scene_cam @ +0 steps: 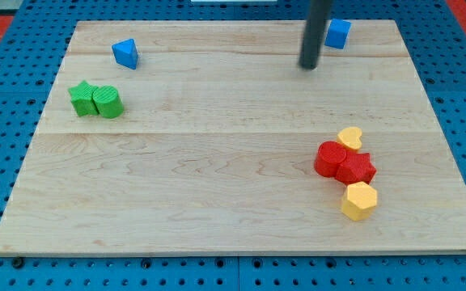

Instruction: Move the blue triangle towards the blue cube

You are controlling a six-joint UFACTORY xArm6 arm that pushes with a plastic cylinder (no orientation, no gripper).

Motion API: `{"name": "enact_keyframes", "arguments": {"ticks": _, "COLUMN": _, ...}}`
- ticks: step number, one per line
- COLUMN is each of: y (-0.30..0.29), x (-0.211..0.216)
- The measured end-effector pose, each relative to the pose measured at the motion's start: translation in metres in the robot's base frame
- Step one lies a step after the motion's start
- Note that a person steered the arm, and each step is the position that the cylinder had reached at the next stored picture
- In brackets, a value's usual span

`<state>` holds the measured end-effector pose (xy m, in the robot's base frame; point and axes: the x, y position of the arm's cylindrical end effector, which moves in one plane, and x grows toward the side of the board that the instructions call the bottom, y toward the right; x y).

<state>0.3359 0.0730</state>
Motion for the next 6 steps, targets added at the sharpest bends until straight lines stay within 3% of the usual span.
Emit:
{"name": "enact_keyframes", "arguments": {"ticks": 2, "y": -0.191, "x": -0.005}}
{"name": "enact_keyframes", "arguments": {"ticks": 3, "y": -0.266, "x": -0.036}}
{"name": "enact_keyframes", "arguments": {"ticks": 4, "y": -0.291, "x": -0.055}}
{"name": "enact_keyframes", "arguments": {"ticks": 5, "y": -0.252, "x": -0.069}}
{"name": "enact_keyframes", "arguments": {"ticks": 6, "y": -0.16, "x": -0.069}}
